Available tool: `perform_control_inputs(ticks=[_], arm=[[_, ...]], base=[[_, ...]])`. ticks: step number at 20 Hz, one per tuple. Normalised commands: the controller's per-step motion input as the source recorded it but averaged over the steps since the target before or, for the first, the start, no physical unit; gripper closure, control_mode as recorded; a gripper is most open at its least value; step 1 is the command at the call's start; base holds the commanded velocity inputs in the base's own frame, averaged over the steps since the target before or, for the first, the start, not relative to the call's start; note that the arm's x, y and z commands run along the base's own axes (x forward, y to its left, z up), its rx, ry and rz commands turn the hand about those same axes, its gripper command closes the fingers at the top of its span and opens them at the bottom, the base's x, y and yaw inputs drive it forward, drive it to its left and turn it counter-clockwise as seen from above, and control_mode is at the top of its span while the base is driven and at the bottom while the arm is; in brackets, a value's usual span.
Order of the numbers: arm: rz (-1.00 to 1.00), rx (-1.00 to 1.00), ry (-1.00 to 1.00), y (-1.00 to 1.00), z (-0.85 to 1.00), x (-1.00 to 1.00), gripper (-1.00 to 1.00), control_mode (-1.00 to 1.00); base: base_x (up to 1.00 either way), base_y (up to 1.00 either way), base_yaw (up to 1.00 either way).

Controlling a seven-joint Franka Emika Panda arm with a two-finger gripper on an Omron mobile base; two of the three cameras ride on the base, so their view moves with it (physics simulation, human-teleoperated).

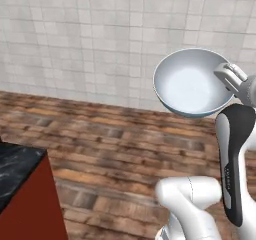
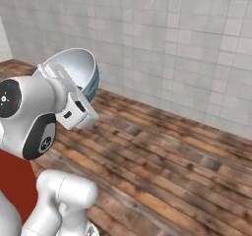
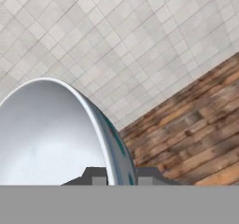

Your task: Take the smaller bowl and place it next to the appetizer plate on the dining counter , and place the larger bowl next to the plate with cooked food.

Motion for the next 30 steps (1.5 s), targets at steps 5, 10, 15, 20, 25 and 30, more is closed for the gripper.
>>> perform_control_inputs(ticks=[5,10,15,20,25,30], arm=[[0.00,0.00,0.00,0.00,0.00,0.00,1.00,1.00],[0.00,0.00,0.00,0.00,0.00,0.00,1.00,1.00],[0.00,0.00,0.00,0.00,0.00,0.00,1.00,1.00],[0.00,0.00,0.00,0.00,0.00,0.00,1.00,1.00],[0.00,0.00,0.00,0.00,0.00,0.00,1.00,1.00],[0.00,0.00,0.00,0.00,0.00,0.00,1.00,1.00]], base=[[1.00,-0.45,0.51],[1.00,-0.51,0.49],[1.00,-0.52,0.47],[1.00,-0.41,0.49],[1.00,-0.10,0.53],[1.00,-0.11,0.54]])
